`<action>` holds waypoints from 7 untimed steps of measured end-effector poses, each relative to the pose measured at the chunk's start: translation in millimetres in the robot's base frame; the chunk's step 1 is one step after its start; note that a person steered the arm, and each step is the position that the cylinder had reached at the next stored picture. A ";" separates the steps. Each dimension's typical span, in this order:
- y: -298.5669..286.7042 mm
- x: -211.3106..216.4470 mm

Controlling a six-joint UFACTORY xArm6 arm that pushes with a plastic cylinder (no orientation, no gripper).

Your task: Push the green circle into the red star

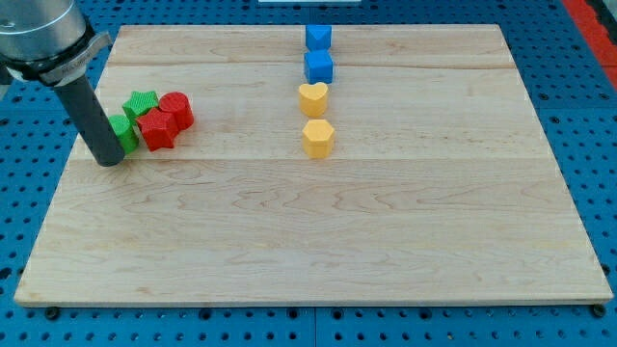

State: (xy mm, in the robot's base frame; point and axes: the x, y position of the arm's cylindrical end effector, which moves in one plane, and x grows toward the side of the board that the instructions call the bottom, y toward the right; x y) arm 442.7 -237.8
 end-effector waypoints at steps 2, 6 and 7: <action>1.2 -4.4; -31.1 -21.9; 14.9 -20.8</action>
State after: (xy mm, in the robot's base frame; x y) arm 421.9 -222.9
